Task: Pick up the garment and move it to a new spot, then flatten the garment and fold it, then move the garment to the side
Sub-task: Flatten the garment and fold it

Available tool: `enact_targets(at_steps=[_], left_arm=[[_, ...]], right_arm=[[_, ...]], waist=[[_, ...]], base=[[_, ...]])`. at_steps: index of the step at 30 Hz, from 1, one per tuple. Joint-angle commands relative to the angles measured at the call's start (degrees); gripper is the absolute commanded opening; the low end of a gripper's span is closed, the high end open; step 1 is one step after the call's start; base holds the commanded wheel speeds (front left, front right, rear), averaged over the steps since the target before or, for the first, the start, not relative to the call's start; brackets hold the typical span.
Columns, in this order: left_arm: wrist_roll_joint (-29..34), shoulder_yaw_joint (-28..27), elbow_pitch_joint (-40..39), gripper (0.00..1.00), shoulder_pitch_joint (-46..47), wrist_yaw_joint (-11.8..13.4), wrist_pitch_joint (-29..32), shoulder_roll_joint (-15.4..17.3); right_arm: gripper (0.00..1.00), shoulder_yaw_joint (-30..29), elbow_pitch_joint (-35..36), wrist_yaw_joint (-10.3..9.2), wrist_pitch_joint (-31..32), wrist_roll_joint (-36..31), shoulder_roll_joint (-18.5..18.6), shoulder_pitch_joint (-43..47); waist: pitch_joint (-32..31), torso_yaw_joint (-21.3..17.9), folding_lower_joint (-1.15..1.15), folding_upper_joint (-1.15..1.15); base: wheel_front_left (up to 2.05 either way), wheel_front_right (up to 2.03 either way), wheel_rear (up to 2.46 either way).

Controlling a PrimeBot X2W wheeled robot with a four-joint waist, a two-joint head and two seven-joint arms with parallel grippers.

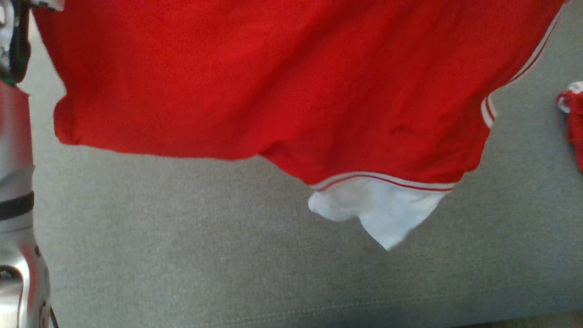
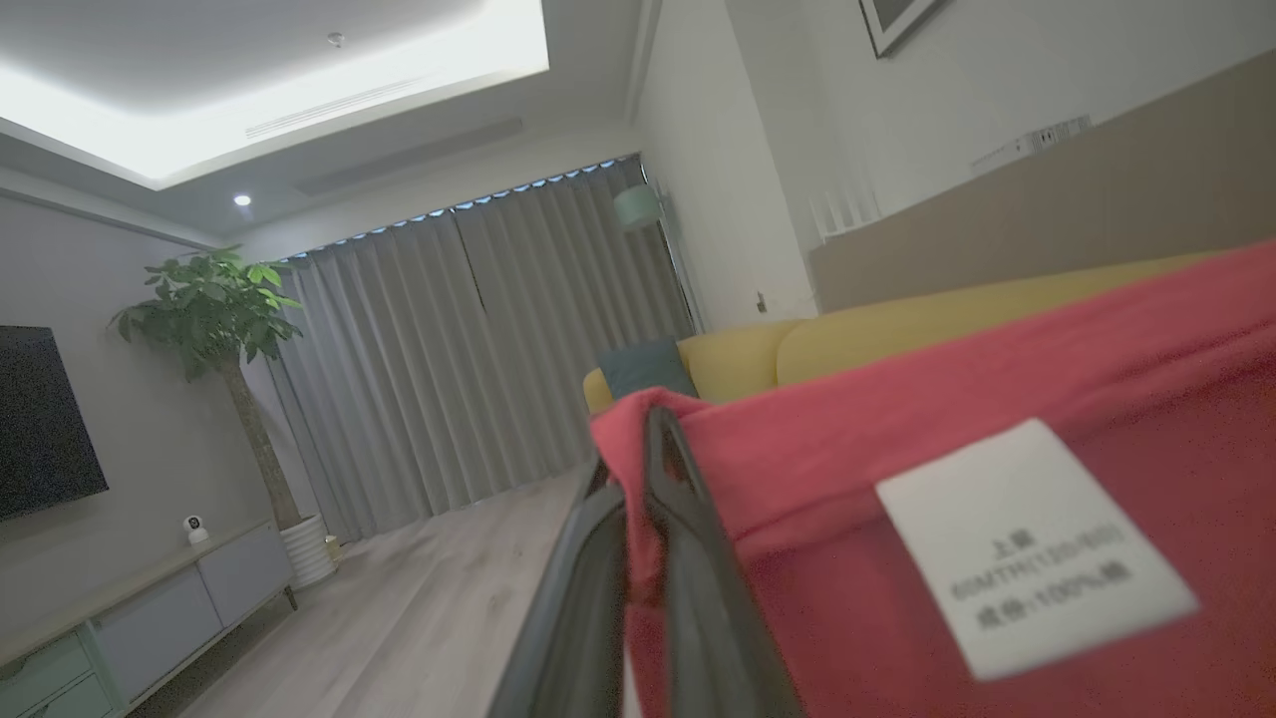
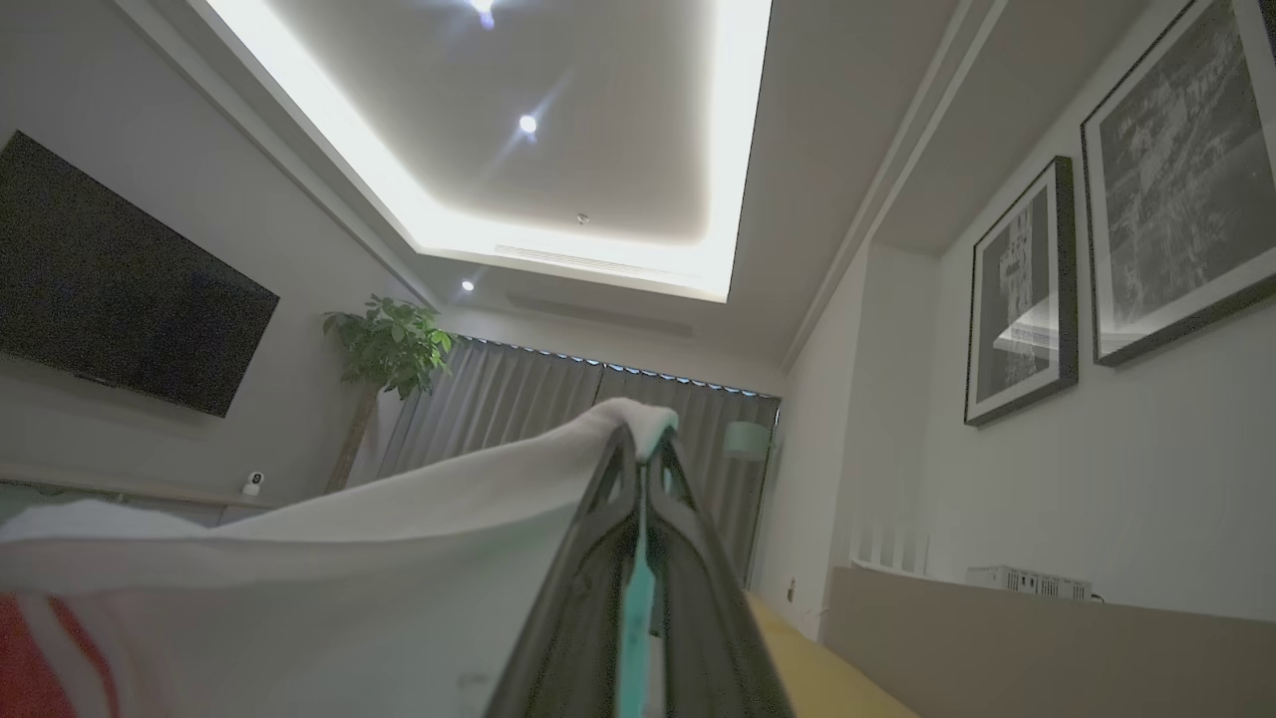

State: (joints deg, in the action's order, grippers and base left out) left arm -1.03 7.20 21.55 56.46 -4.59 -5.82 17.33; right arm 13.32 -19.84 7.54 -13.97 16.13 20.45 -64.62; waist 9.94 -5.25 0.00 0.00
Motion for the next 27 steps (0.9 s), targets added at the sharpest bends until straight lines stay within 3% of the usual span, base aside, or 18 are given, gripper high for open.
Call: enact_targets(at_steps=[1, 6, 9, 14, 19, 27], left_arm=[[0.60, -0.63, 0.01, 0.00, 3.31, -0.02, 0.71, 2.38], [1.36, 0.41, 7.42, 0.00, 9.64, 1.30, -1.12, 0.93], [2.22, 0.64, 11.05, 0.00, 14.75, 2.95, -6.16, 0.57], [2.61, 0.61, 15.70, 0.00, 20.09, 4.72, -8.91, 0.82], [-0.68, -1.02, 19.57, 0.00, 16.68, 4.79, -9.15, -0.68], [-6.24, -4.41, 19.12, 0.00, -4.69, 5.43, -9.17, -6.96]], right_arm=[[0.00, 0.32, -0.81, -0.05, 0.62, -0.35, -1.30, -3.21], [0.00, -2.68, -11.72, -0.05, -0.13, -4.40, -4.03, -13.96], [0.00, -5.67, -16.27, -0.05, -0.78, -9.77, -4.56, -20.60], [0.00, -10.08, -16.16, -0.05, -1.00, -13.93, -7.01, -25.60], [0.00, -10.69, -14.11, -0.05, -1.01, -11.94, -7.98, -18.44], [0.00, -7.87, -8.34, -0.05, -1.02, -2.85, -6.71, 7.55]], waist=[[4.92, 1.38, 0.00, 0.00], [11.13, 2.47, 0.00, 0.00], [13.08, 3.04, 0.00, 0.00], [14.37, 2.44, 0.00, 0.00], [14.92, 1.65, 0.00, 0.00], [13.19, 0.45, 0.00, 0.00]], base=[[0.00, 0.00, 0.00], [0.00, 0.00, 0.00], [0.00, 0.00, 0.00], [0.00, 0.00, 0.00], [0.00, 0.00, 0.00], [0.00, 0.00, 0.00]])
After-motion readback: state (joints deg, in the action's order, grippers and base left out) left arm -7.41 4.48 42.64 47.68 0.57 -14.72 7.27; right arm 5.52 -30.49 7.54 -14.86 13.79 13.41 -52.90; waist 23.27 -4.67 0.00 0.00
